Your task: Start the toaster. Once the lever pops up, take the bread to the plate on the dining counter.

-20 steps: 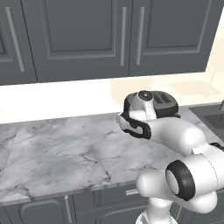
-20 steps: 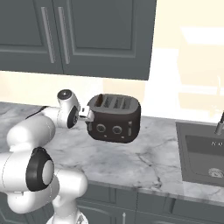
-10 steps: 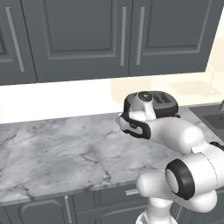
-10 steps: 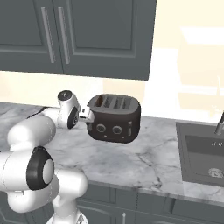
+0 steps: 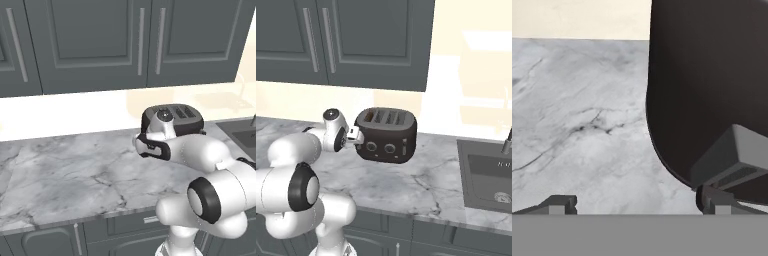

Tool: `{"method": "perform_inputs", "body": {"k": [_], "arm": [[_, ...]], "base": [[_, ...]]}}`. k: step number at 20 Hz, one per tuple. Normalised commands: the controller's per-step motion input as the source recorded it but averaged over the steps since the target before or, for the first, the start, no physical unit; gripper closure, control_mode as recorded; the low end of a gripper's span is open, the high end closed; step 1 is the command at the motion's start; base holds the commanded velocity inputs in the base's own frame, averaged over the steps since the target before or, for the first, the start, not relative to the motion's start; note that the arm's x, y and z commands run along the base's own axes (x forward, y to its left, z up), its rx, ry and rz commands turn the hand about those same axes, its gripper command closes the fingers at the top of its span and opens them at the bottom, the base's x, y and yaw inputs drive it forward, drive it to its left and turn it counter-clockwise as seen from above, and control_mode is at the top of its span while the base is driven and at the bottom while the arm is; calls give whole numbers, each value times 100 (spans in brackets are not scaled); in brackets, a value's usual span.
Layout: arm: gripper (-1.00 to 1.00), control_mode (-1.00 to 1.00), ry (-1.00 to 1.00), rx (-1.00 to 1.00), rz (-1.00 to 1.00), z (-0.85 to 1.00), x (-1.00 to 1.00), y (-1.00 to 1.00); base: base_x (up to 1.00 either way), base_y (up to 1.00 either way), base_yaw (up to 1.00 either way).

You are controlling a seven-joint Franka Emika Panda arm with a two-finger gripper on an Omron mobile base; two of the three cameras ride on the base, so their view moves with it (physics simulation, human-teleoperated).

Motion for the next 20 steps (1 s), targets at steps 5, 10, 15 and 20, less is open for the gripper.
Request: {"method": "perform_inputs", "body": {"k": [5, 10, 15, 20], "arm": [[-100, -100, 0, 0, 0, -20, 0, 0], [-100, -100, 0, 0, 0, -3, 0, 0], [-100, -100, 0, 0, 0, -6, 0, 0], [-100, -100, 0, 0, 0, -18, 0, 0]], "base": [[0, 0, 0], [0, 0, 0], [0, 0, 0], [0, 0, 0]]}}
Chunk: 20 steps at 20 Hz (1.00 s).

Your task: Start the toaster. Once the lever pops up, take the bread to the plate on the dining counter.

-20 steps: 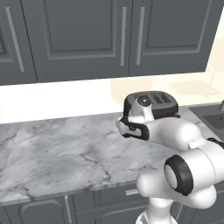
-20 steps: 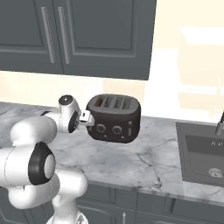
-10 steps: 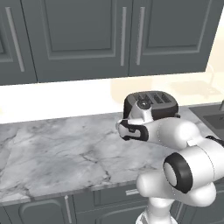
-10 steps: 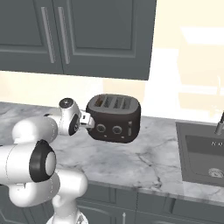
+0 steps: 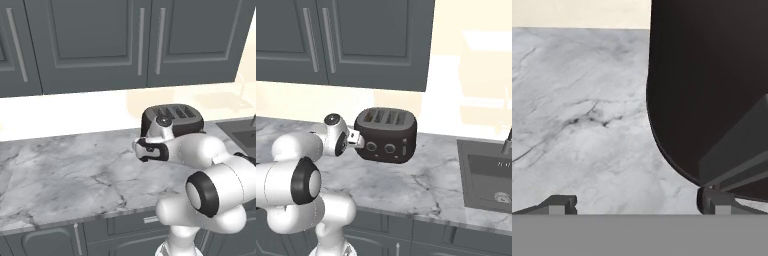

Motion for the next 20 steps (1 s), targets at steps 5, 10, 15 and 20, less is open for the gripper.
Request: {"method": "perform_inputs", "body": {"k": [5, 10, 15, 20], "arm": [[-100, -100, 0, 0, 0, -16, 0, 0], [-100, -100, 0, 0, 0, 0, 0, 0], [-100, -100, 0, 0, 0, 0, 0, 0], [-100, -100, 0, 0, 0, 14, -3, -11]], "base": [[0, 0, 0], [0, 0, 0], [0, 0, 0], [0, 0, 0]]}}
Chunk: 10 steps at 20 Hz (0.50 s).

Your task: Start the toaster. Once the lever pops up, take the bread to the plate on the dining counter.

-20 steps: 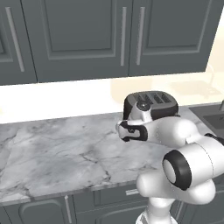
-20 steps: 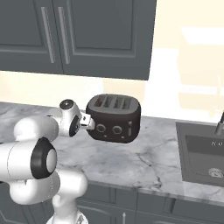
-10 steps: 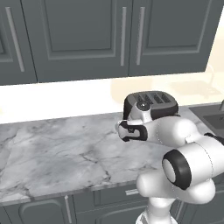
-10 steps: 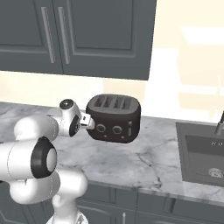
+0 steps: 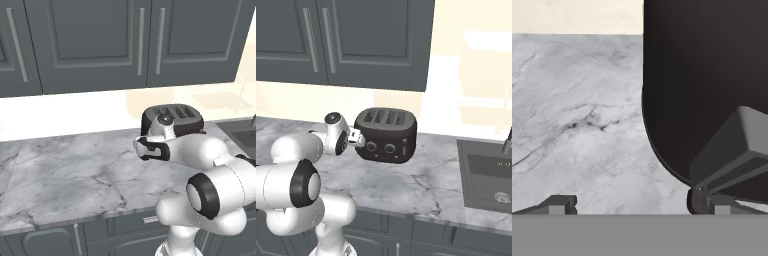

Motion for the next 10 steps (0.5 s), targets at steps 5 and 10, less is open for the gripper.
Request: {"method": "perform_inputs", "body": {"k": [5, 10], "arm": [[-100, -100, 0, 0, 0, 22, -10, -14], [-100, -100, -1, 0, 0, 17, -10, -3]], "base": [[0, 0, 0], [0, 0, 0]]}}
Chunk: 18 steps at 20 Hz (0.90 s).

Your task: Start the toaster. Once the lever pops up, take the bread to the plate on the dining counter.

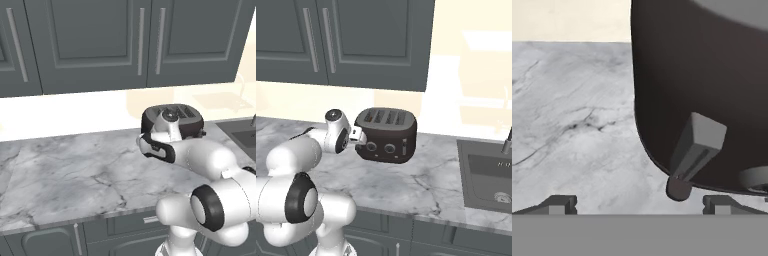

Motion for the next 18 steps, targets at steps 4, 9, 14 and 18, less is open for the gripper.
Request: {"method": "perform_inputs", "body": {"k": [4, 9, 14, 18], "arm": [[-100, -100, -5, 0, 0, 16, -2, 0], [-100, -100, -8, 0, 0, 18, 0, 0], [-100, -100, -8, 0, 0, 17, -6, -4], [-100, -100, -13, 0, 0, 30, -25, -9]], "base": [[0, 0, 0], [0, 0, 0], [0, 0, 0], [0, 0, 0]]}}
